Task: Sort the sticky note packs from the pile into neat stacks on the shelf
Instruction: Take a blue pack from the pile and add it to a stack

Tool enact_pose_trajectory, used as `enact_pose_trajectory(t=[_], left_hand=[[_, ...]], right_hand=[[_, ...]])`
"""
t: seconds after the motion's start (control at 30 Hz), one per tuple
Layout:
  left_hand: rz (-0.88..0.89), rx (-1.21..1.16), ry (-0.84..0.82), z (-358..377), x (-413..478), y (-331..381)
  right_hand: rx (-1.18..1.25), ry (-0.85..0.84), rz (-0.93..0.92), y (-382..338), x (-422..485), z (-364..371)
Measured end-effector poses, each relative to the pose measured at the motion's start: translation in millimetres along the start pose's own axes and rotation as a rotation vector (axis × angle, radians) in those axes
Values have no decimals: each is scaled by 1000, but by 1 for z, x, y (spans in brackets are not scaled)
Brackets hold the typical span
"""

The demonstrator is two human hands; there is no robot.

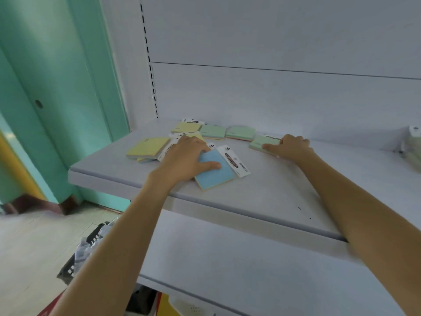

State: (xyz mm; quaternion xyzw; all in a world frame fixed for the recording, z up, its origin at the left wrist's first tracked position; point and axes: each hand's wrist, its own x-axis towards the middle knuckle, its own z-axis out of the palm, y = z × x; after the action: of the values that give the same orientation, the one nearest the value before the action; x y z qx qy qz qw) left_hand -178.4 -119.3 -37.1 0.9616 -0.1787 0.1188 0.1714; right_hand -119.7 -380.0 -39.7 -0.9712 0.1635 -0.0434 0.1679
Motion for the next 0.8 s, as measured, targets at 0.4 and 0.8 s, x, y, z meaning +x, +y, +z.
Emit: enact_pose_trajectory(t=[0.4, 0.8], left_hand=[[-124, -271, 272, 37, 0, 57], [-184, -472, 146, 34, 8, 85]], right_hand=[[453, 85, -217, 3, 1, -8], [603, -142, -206, 46, -19, -40]])
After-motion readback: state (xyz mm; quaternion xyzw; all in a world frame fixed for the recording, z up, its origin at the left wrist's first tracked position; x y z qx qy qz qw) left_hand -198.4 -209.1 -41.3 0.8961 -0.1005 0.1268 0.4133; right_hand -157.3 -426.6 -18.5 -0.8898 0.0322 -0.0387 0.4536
